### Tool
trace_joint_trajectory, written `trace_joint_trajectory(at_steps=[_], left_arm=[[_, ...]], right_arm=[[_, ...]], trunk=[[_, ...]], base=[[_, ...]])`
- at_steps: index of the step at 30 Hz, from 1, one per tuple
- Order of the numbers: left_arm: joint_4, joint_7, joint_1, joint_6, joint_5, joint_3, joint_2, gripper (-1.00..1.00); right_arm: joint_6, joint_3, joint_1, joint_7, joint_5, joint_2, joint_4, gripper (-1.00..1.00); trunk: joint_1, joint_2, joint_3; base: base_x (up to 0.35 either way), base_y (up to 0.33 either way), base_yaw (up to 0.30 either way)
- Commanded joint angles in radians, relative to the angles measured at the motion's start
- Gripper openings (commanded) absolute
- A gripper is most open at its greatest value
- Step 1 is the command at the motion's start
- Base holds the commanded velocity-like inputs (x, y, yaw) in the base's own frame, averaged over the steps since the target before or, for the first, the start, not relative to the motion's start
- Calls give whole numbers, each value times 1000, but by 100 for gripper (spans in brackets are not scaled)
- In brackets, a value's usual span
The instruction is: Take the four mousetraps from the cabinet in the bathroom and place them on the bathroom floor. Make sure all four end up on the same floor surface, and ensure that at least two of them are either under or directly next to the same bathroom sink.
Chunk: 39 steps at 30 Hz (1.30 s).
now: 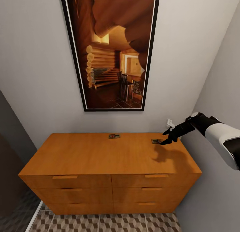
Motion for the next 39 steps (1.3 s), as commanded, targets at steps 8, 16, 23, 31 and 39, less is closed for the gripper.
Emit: trace_joint_trajectory(at_steps=[8,16,23,31,39], left_arm=[[4,1,-2,-6,8,-9,0,100],[4,1,-2,-6,8,-9,0,100],[4,1,-2,-6,8,-9,0,100],[4,3,-2,-6,7,-9,1,100],[7,3,31,107,7,-10,41,100]], right_arm=[[2,-5,2,4,5,-17,-2,100],[-3,-4,3,4,5,-21,-2,100],[-11,-4,4,4,4,-21,-2,100],[-12,-4,32,4,4,-20,-2,100],[-41,-5,45,2,4,-20,-3,100]], trunk=[[1,-2,-2],[1,-2,-2],[1,-2,-2],[1,-2,-2],[1,-2,-2]], base=[[0,0,0],[59,0,0],[152,0,0],[76,0,0],[6,0,0]])
